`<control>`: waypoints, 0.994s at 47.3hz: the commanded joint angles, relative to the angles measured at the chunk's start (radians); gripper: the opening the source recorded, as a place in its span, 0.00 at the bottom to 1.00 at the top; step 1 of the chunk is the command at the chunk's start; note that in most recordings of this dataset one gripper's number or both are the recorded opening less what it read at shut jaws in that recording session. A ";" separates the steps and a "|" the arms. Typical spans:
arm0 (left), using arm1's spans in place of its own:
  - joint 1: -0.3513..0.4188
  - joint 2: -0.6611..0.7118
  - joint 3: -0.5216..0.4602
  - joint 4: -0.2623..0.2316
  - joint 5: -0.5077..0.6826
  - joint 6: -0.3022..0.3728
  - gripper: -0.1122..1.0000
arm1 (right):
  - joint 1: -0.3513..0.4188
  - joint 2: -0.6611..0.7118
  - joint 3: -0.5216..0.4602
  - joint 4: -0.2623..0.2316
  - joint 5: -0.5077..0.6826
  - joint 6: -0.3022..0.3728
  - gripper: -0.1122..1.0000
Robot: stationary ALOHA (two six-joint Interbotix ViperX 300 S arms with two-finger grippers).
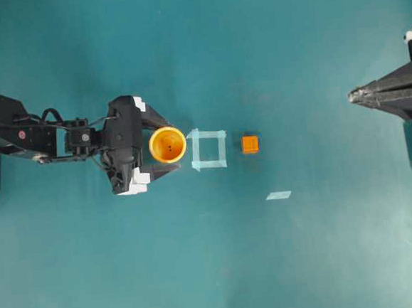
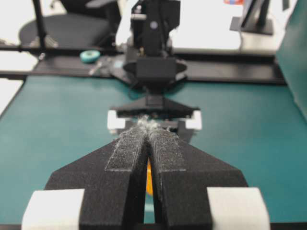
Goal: Move the cup to the left with left arm.
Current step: 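Close the left gripper around the orange cup's side, then slide the held orange cup left toward the table's left edge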
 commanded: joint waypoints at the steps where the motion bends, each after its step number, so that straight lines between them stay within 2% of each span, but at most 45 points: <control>1: 0.003 -0.011 -0.015 -0.002 0.003 0.011 0.84 | -0.002 0.003 -0.034 -0.002 -0.003 0.000 0.10; 14: 0.008 -0.020 -0.023 -0.002 0.005 0.012 0.74 | -0.002 0.003 -0.034 -0.002 -0.003 0.000 0.10; 24: 0.008 -0.081 -0.026 -0.006 0.052 -0.021 0.74 | -0.002 0.003 -0.037 0.000 -0.003 0.002 0.09; 31: 0.008 -0.149 -0.014 -0.005 0.100 -0.011 0.74 | -0.002 0.003 -0.040 0.000 -0.003 0.002 0.09; 47: -0.009 -0.276 0.129 -0.006 0.117 -0.006 0.74 | -0.002 0.003 -0.057 -0.002 -0.003 0.006 0.10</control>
